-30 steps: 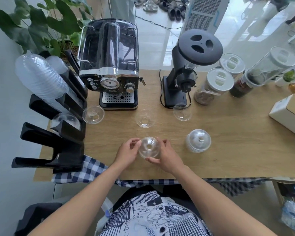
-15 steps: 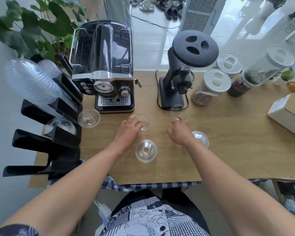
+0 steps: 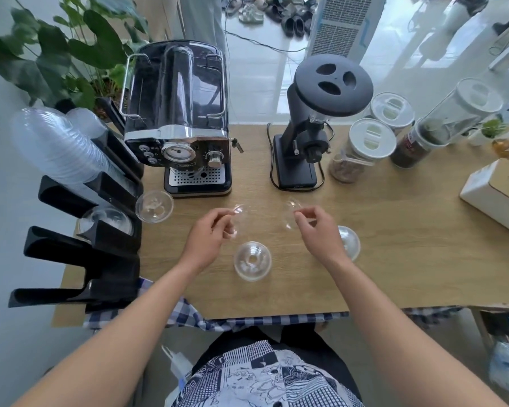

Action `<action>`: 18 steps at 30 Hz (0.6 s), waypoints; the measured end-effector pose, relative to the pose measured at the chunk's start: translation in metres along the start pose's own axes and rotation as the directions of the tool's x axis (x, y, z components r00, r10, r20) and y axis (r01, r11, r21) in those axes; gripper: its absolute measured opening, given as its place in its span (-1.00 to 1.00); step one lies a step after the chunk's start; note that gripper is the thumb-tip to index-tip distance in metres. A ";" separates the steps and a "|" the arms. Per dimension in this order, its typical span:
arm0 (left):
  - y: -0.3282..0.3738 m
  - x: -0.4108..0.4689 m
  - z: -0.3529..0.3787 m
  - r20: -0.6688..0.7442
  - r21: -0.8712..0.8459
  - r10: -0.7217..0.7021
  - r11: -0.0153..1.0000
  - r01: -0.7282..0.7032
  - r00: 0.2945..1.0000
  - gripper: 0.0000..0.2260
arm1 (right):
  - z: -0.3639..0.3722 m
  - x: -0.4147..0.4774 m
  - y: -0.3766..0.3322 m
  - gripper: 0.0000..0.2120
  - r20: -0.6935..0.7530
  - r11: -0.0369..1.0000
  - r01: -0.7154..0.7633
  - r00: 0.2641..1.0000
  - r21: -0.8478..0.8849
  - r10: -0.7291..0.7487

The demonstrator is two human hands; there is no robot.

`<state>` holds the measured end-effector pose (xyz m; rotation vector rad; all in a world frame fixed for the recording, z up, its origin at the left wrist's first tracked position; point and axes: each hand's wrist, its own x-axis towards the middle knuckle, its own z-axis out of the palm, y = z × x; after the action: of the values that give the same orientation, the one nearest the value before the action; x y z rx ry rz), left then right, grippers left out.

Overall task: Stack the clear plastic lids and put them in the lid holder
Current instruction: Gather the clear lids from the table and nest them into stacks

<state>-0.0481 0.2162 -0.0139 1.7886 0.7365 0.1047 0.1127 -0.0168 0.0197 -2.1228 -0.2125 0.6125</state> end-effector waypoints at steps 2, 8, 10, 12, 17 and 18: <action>-0.007 -0.008 -0.004 0.031 -0.264 -0.129 0.955 0.133 0.991 -0.76 | -0.003 -0.007 0.001 -0.83 0.015 0.964 -0.139 0.990 0.228 0.139; -0.027 -0.030 0.000 0.279 -0.687 -0.355 0.576 0.443 0.892 -0.73 | -0.005 -0.023 0.014 -0.78 0.350 0.549 -0.463 0.886 0.696 0.304; -0.033 -0.034 0.008 0.277 -0.660 -0.404 0.580 0.478 0.872 -0.75 | 0.000 -0.031 0.020 -0.75 0.452 0.514 -0.539 0.842 0.667 0.296; -0.036 -0.036 0.016 0.227 -0.580 -0.441 0.655 0.485 0.868 -0.78 | 0.008 -0.038 0.025 -0.68 0.526 0.513 -0.591 0.801 0.622 0.285; -0.036 -0.040 0.035 0.120 -0.432 -0.444 0.782 0.449 0.888 -0.82 | 0.039 -0.050 0.031 -0.56 0.478 0.613 -0.571 0.813 0.546 0.331; -0.037 -0.041 0.039 0.105 -0.425 -0.444 0.789 0.444 0.890 -0.83 | 0.045 -0.052 0.031 -0.54 0.447 0.660 -0.543 0.831 0.518 0.332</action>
<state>-0.0801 0.1684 -0.0486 1.1480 1.0293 -0.0449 0.0431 -0.0216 -0.0088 -1.3914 0.3314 1.1423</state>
